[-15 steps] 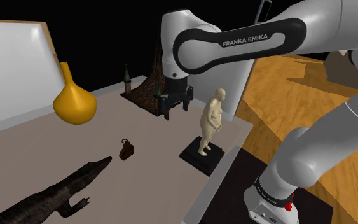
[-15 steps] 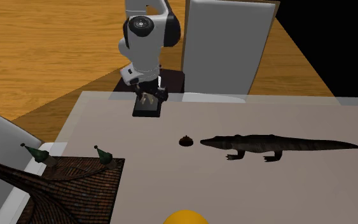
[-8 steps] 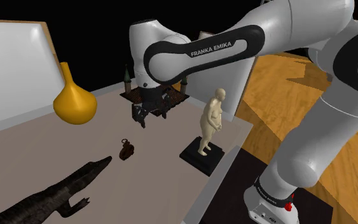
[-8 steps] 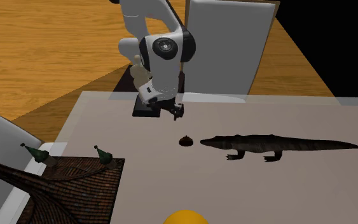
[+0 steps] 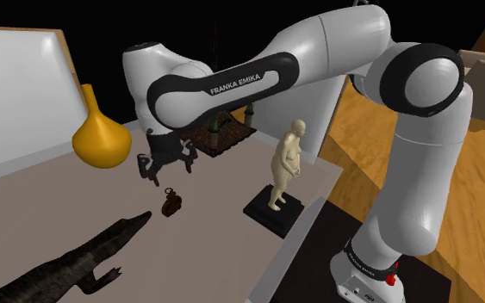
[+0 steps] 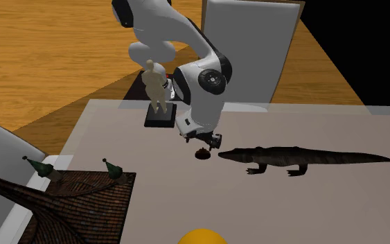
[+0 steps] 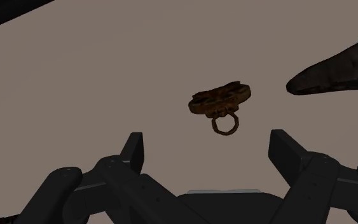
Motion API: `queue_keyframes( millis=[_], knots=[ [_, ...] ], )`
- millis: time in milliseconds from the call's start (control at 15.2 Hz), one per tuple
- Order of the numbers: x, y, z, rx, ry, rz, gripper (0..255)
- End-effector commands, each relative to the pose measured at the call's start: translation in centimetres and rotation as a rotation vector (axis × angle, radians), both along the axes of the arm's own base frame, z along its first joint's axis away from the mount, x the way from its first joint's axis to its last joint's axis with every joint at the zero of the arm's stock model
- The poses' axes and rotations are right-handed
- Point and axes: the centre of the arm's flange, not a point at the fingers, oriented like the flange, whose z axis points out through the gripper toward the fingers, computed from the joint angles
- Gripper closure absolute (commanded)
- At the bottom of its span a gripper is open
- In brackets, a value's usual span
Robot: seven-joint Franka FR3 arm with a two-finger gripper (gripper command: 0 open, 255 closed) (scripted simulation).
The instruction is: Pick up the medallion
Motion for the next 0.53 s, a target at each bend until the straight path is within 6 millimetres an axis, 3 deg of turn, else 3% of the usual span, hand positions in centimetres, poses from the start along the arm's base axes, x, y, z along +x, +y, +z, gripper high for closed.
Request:
queue_keyframes(
  millis=[0,462],
  knots=[
    [1.4,1.5,-0.8,-0.002,-0.002,-0.009,0],
    [1.4,1.5,-4.5,-0.002,-0.002,-0.009,0]
  ],
)
